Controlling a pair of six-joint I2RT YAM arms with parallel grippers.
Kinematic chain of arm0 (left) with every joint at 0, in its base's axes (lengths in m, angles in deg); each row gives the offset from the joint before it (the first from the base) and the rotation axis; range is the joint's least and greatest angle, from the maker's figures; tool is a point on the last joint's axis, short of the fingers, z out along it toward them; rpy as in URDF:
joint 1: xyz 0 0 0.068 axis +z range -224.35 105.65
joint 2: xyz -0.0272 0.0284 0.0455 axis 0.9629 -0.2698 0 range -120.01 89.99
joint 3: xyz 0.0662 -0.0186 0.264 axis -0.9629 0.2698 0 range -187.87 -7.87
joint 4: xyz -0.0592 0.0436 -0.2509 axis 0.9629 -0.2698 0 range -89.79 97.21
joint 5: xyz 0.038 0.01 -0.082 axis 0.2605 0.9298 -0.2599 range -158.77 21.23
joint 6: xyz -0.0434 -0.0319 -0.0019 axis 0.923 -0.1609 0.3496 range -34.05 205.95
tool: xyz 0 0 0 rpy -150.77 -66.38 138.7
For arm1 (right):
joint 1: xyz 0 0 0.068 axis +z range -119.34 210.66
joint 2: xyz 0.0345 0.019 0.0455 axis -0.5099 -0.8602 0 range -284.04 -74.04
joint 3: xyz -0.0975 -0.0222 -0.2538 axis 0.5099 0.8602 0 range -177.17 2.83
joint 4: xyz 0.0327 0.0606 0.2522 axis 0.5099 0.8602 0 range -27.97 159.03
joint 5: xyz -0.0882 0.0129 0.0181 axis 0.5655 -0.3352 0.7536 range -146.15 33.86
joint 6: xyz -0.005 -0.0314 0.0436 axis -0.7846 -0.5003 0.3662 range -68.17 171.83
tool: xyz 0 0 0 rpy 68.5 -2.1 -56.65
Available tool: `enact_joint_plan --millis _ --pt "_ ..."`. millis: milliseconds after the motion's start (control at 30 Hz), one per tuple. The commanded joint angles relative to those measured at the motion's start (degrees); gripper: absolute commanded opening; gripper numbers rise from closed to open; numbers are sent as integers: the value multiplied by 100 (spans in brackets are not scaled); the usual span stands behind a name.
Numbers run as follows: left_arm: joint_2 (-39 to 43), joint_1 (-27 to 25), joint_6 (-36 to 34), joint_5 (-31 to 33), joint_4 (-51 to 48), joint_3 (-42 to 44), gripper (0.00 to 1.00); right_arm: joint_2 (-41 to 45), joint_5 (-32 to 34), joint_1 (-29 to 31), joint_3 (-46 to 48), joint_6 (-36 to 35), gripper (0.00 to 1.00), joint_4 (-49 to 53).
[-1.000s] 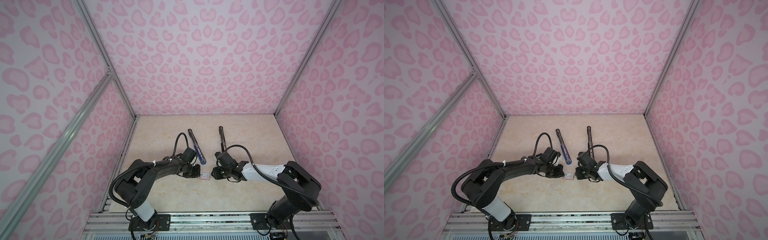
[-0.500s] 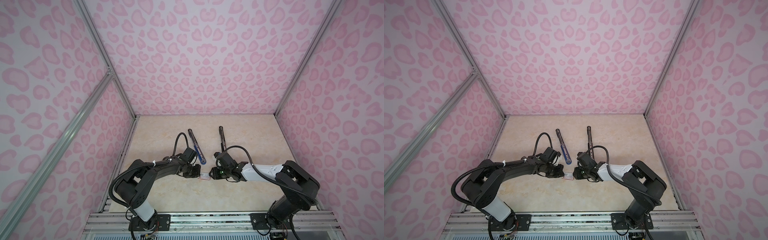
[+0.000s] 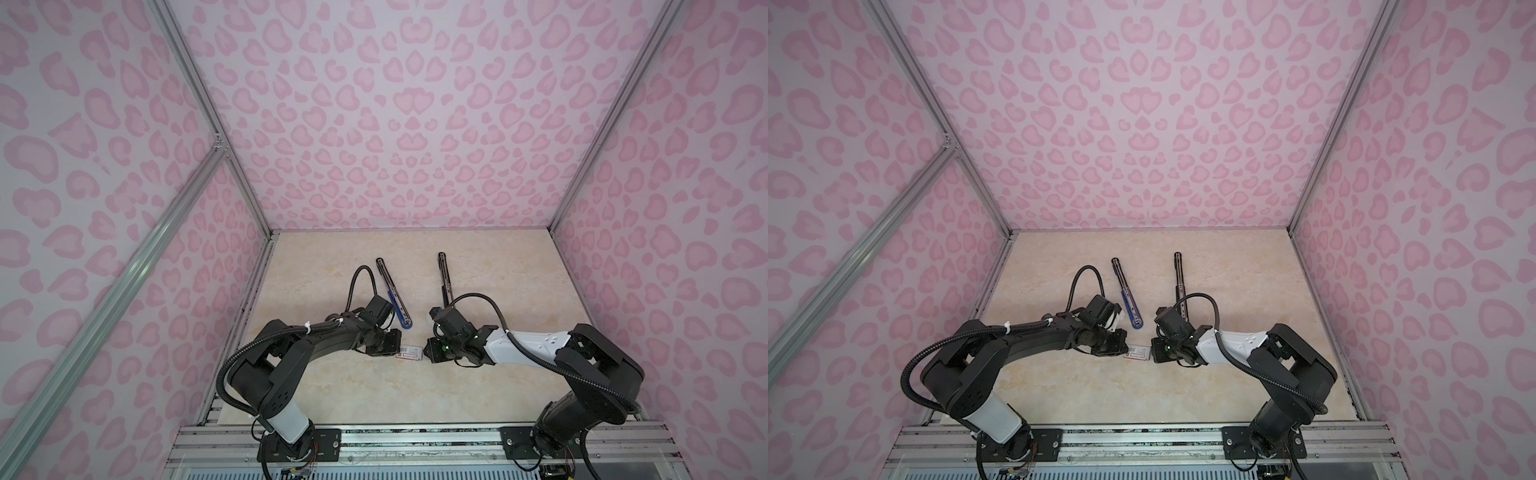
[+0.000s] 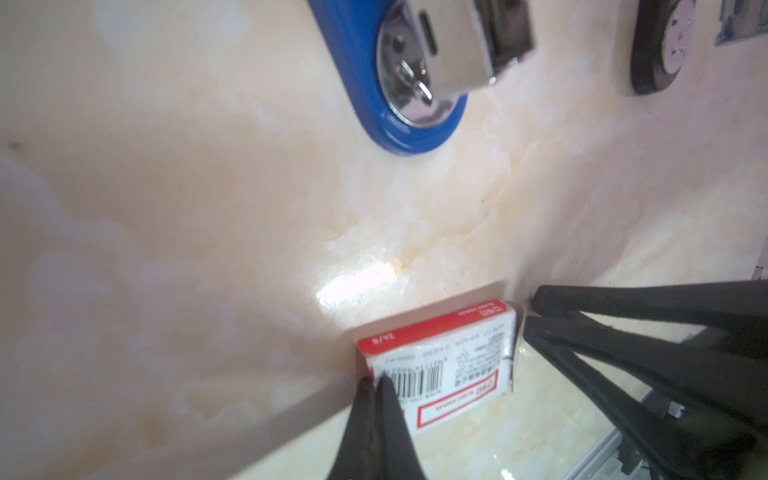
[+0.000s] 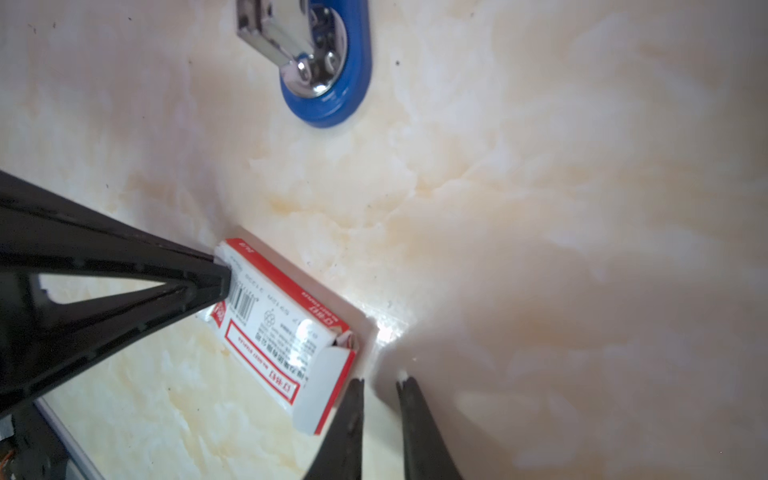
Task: Load the staples into the stapler
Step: 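Pull the staple box apart, right gripper sliding the inner tray out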
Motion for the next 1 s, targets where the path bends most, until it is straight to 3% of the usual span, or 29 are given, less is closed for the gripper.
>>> enact_joint_plan --millis 0,233,433,633,967 --pt "23 12 -11 157 -222 -4 3 45 177 6 4 -71 23 311" --pt "32 17 -17 147 -237 -13 3 112 75 185 -227 -39 40 211" --pt "54 12 -20 147 -251 -21 3 -228 229 345 -554 -70 45 391" --pt "103 12 -29 173 -274 -17 3 -423 499 376 -713 -94 41 755" --pt "98 12 -16 148 -264 -30 3 -213 354 278 -512 -64 22 649"
